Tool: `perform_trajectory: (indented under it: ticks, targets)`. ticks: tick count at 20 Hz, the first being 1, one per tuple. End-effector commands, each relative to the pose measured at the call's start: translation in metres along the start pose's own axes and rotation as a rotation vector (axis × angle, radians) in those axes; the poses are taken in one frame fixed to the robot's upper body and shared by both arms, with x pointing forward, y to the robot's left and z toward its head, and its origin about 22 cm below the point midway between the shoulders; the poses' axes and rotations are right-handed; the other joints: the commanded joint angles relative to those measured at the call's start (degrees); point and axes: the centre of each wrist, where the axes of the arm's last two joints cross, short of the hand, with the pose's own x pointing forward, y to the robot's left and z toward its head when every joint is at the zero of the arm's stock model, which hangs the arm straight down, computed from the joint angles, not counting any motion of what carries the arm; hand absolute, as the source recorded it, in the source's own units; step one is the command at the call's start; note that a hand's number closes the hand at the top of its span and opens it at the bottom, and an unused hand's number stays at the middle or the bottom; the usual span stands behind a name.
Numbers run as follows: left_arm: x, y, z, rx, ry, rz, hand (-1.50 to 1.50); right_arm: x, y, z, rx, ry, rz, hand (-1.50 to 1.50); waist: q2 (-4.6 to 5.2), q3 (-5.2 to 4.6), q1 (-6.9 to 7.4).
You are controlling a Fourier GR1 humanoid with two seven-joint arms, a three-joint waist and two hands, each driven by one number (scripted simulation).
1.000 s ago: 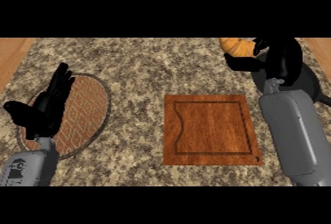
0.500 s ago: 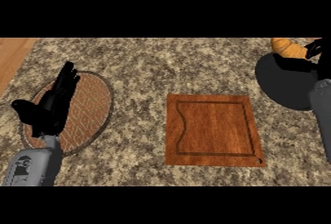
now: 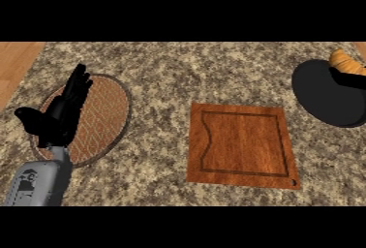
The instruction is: Pick the croissant from the cutting board and place it in the pan
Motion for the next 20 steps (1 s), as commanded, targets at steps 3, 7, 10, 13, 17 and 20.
perform_trajectory:
  ticks: [3,7,10,13,17,20]
  targets:
    - [0.002,-0.002,-0.009,0.007,-0.013,-0.002,0.00,-0.022,0.009,0.006,0.066,0.068,-0.134,1.50,0.83,0.23,0.42]
    - [0.002,-0.005,-0.007,-0.001,-0.023,0.001,0.00,-0.032,0.013,0.009,0.319,0.144,-0.274,-1.50,0.55,0.25,0.27]
    - [0.003,-0.005,-0.007,-0.018,-0.004,0.005,0.00,-0.040,0.016,0.013,0.357,0.123,-0.324,-1.50,0.43,0.21,0.54]
    - [-0.003,-0.007,-0.004,-0.018,-0.005,0.000,0.00,-0.055,0.020,0.022,0.321,0.080,-0.307,-1.50,0.51,0.19,0.53]
    - [0.012,-0.006,-0.004,-0.006,-0.015,0.009,0.00,-0.064,0.015,0.021,0.179,0.039,-0.439,-1.50,-0.09,0.24,0.03]
    - [0.011,0.002,-0.008,0.027,0.003,-0.004,0.00,-0.061,0.023,0.027,0.067,0.051,-0.577,-1.50,-0.44,0.14,-1.11]
